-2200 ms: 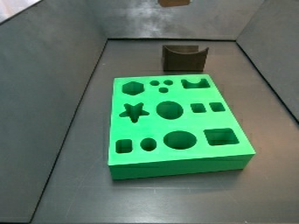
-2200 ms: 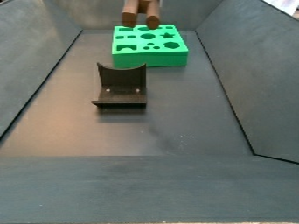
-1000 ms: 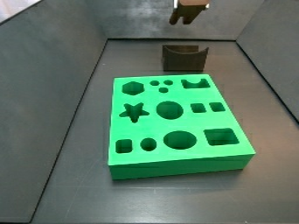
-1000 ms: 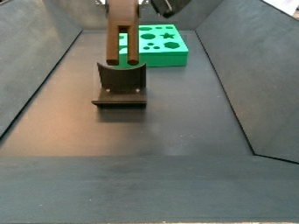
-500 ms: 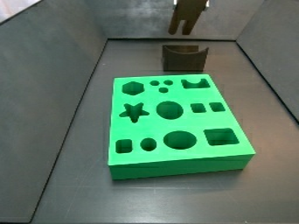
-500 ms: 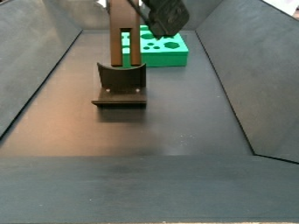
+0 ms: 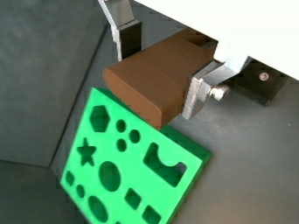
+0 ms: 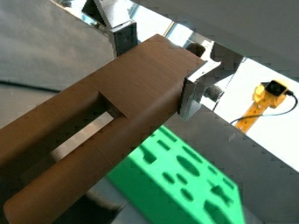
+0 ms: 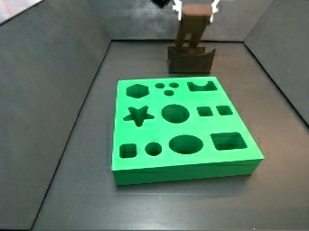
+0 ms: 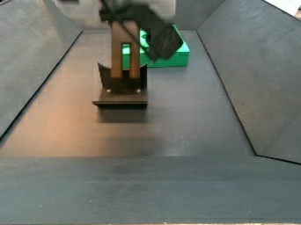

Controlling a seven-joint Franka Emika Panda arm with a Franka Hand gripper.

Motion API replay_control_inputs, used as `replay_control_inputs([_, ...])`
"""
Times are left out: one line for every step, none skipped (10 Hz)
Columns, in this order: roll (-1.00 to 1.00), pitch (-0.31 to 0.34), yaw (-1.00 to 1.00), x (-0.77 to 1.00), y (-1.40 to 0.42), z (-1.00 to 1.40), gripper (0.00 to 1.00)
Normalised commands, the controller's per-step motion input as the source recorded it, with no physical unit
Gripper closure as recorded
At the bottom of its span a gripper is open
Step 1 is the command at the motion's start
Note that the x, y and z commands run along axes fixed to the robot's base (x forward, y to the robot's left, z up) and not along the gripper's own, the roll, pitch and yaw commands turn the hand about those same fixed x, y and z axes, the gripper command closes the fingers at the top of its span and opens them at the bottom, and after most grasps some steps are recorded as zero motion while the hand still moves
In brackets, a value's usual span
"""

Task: Pick up the square-circle object. Move up. Rotate the square-circle object. Place the square-circle object on the fixture. Regrasp the square-circle object. Move to above the board. Insert the square-circle object.
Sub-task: Place the square-circle object on the fixture, then regrasp the square-circle object.

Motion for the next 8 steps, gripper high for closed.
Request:
replay_control_inputs([-0.10, -0.132, -0.04, 0.13, 0.04, -1.00, 1.00])
replay_control_inputs([-0.07, -0.123, 0.00, 0.11, 0.03, -0.87, 1.00])
replay_control_inputs([-0.07, -0.104, 0.03, 0.09, 0.02, -0.62, 1.00])
replay_control_inputs([-0.06, -0.077, 0.04, 0.08, 0.01, -0.45, 1.00])
replay_control_inputs([-0.06, -0.051, 0.05, 0.07, 0.00, -0.28, 1.00])
replay_control_inputs([0.00, 0.000, 0.00, 0.00, 0.00, 0.00, 0.00])
replay_control_inputs([0.04, -0.025, 0.02, 0.00, 0.00, 1.00, 0.00])
replay_control_inputs([0.04, -0.023, 0.02, 0.00, 0.00, 1.00, 0.00])
